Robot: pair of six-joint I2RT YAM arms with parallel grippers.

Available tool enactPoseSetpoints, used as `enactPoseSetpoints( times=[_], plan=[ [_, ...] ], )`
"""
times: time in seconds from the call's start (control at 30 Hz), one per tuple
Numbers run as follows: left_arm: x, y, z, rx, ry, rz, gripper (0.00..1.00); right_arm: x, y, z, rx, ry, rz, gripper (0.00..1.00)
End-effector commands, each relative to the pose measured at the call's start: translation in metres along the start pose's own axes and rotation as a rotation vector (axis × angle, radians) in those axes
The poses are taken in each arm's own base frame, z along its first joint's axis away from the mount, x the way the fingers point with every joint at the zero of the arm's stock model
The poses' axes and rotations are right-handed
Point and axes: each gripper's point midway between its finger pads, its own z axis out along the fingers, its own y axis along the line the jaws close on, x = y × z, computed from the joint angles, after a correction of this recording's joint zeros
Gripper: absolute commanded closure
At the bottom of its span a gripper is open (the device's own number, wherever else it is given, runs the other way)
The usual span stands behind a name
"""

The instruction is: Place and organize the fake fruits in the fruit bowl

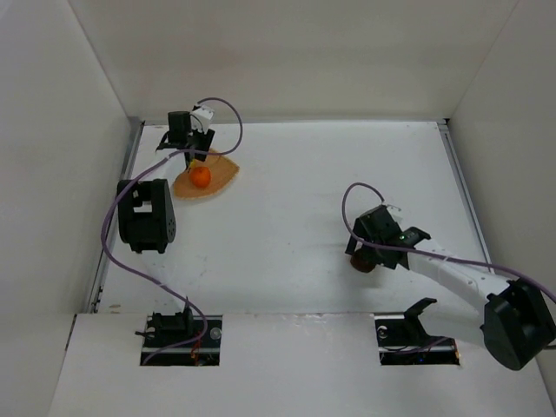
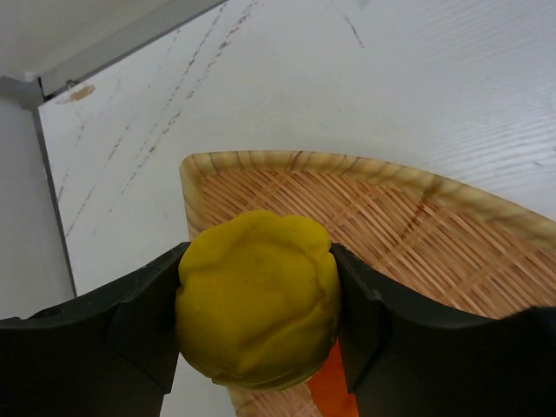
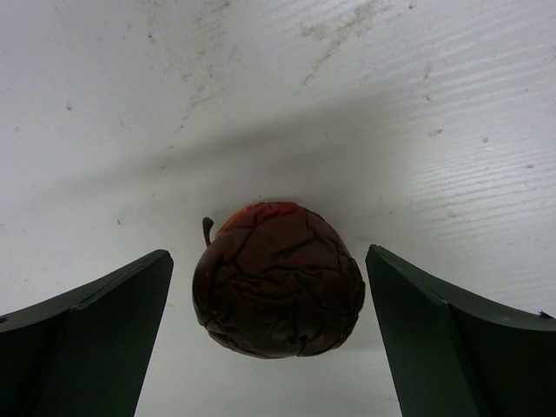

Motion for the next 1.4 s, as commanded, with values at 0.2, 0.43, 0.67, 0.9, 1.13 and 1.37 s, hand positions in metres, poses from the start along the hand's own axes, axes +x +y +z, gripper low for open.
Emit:
enactPoseSetpoints(
  times=[0.2, 0.43, 0.67, 0.9, 1.13, 1.37],
  plan=[
    [-0.030, 0.028, 0.026, -0.112, -0.089, 0.016, 0.46, -0.017, 0.025, 0.006, -0.012, 0.003, -0.037, 0.06],
    [-0.009, 0.037, 0.003, -0.111, -0.047, 0.003, 0.04, -0.013, 0.031, 0.008, -0.032, 0.039, -0.070, 0.35],
    [-0.010, 0.076, -0.067, -0.210, -0.039, -0.141, 0.00, -0.048, 0.101, -0.019, -0.213, -0.016, -0.187, 0.90],
    [0.012, 0.122, -0.136, -0.268, -0.044, -0.389, 0.00, -0.113, 0.280, -0.021, -0.476, -0.127, -0.391, 0.91],
    [0.052, 0.122, -0.170, -0.283, 0.007, -0.522, 0.00, -0.153, 0.449, -0.005, -0.787, -0.314, -0.313, 0.94],
    [0.082, 0.104, -0.184, -0.238, 0.060, -0.572, 0.00, -0.169, 0.499, -0.009, -1.010, -0.494, -0.137, 0.89]
  ],
)
